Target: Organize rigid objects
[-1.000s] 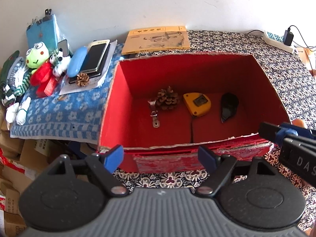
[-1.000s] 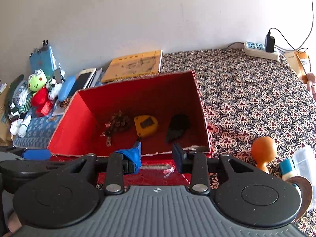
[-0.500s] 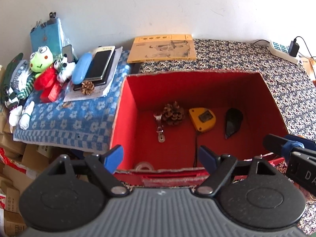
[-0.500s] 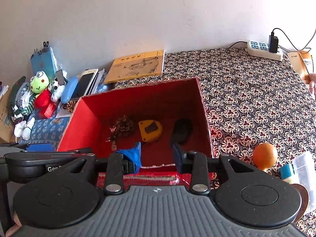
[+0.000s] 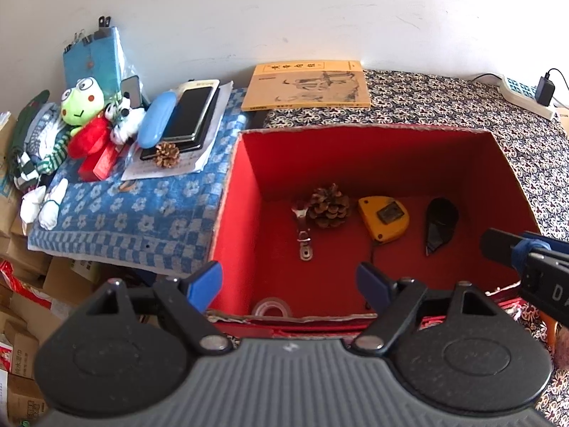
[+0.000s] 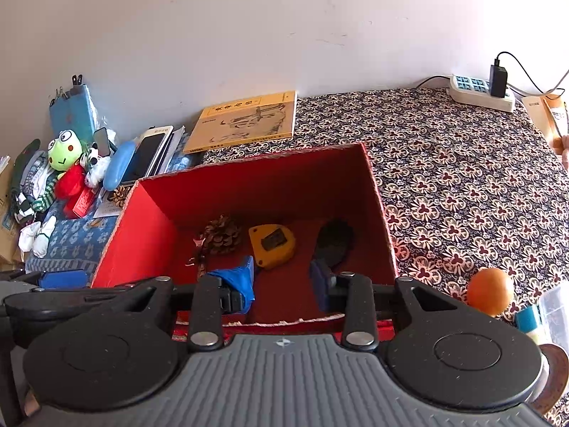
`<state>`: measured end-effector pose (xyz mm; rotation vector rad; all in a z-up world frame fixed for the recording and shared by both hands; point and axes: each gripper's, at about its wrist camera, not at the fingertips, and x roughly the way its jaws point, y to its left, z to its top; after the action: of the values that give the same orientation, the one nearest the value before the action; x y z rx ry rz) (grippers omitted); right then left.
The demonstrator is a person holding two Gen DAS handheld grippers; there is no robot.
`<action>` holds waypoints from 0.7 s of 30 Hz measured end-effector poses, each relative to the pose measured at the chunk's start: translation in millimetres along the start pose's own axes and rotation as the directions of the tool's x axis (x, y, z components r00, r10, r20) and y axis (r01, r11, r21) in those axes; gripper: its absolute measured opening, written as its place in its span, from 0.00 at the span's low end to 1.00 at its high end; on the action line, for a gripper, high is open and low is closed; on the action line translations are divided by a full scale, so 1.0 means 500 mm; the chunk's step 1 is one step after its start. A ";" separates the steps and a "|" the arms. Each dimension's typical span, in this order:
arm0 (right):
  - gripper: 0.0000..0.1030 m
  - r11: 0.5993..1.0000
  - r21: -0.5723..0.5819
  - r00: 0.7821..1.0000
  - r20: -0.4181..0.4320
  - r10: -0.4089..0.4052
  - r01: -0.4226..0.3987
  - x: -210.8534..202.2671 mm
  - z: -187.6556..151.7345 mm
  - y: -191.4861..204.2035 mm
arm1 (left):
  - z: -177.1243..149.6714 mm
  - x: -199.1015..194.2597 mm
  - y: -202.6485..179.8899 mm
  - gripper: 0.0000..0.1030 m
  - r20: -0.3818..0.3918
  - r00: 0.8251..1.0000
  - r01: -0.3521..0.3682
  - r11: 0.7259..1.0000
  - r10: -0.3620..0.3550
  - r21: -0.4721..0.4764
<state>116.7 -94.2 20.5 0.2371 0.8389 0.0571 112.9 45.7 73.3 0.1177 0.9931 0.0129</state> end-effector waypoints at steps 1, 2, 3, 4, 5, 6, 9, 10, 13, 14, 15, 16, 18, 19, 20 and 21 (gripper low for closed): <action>0.18 1.000 -0.002 1.000 -0.003 0.000 0.000 0.004 0.001 0.002 | -0.001 0.002 0.002 0.81 0.001 1.000 -0.002 1.000 0.002 -0.002; 0.18 1.000 -0.006 1.000 -0.006 0.001 -0.001 0.008 0.002 0.004 | -0.002 0.004 0.005 0.81 0.001 1.000 -0.004 1.000 0.004 -0.006; 0.18 1.000 -0.009 1.000 -0.009 0.002 -0.002 0.012 0.003 0.006 | -0.002 0.006 0.007 0.81 0.001 1.000 -0.003 1.000 0.003 -0.010; 0.18 1.000 -0.012 1.000 -0.011 0.003 -0.003 0.015 0.003 0.009 | -0.002 0.008 0.009 0.81 0.002 1.000 -0.003 1.000 0.003 -0.012; 0.18 1.000 -0.017 1.000 -0.012 0.002 -0.003 0.018 0.004 0.011 | -0.003 0.011 0.011 0.81 0.003 1.000 -0.005 1.000 0.005 -0.015; 0.18 1.000 -0.023 1.000 -0.014 -0.001 0.001 0.023 0.004 0.013 | -0.003 0.014 0.013 0.81 0.006 1.000 -0.006 1.000 0.006 -0.017; 0.18 1.000 -0.029 1.000 -0.024 -0.013 0.012 0.034 0.007 0.016 | -0.003 0.021 0.015 0.81 0.012 1.000 -0.007 1.000 0.007 -0.018; 0.18 1.000 -0.029 1.000 -0.026 -0.013 0.012 0.037 0.009 0.016 | -0.003 0.023 0.015 0.81 0.014 1.000 -0.007 1.000 0.008 -0.017; 0.18 0.999 -0.033 1.000 -0.025 -0.019 0.018 0.041 0.013 0.016 | -0.001 0.031 0.015 0.81 0.015 1.000 -0.009 1.000 0.009 -0.017; 0.18 0.999 -0.035 0.999 -0.023 -0.021 0.021 0.042 0.013 0.017 | 0.000 0.033 0.015 0.81 0.017 1.000 -0.007 1.000 0.008 -0.017; 0.18 0.999 -0.039 0.999 -0.023 -0.024 0.023 0.044 0.015 0.017 | 0.000 0.036 0.016 0.81 0.020 1.000 -0.005 1.000 0.006 -0.017; 0.18 0.999 -0.043 0.999 -0.023 -0.027 0.026 0.047 0.015 0.018 | 0.001 0.039 0.016 0.81 0.023 1.000 -0.004 1.000 0.005 -0.015; 0.18 0.999 -0.046 0.999 -0.025 -0.030 0.029 0.053 0.017 0.015 | 0.001 0.044 0.012 0.81 0.028 1.000 -0.006 1.000 0.006 -0.010; 0.18 0.999 -0.045 0.999 -0.027 -0.033 0.031 0.057 0.018 0.013 | 0.002 0.048 0.010 0.81 0.029 1.000 -0.007 1.000 0.007 -0.008; 0.18 0.998 -0.044 0.999 -0.030 -0.036 0.034 0.061 0.019 0.012 | 0.004 0.051 0.008 0.81 0.028 1.000 -0.006 1.000 0.006 -0.007; 0.18 0.998 -0.044 0.999 -0.032 -0.040 0.039 0.065 0.020 0.010 | 0.005 0.055 0.008 0.81 0.026 1.000 -0.002 1.000 0.002 -0.007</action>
<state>145.9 -86.6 4.5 0.1791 0.8738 0.0422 130.3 51.1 52.1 0.1121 0.9670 0.0170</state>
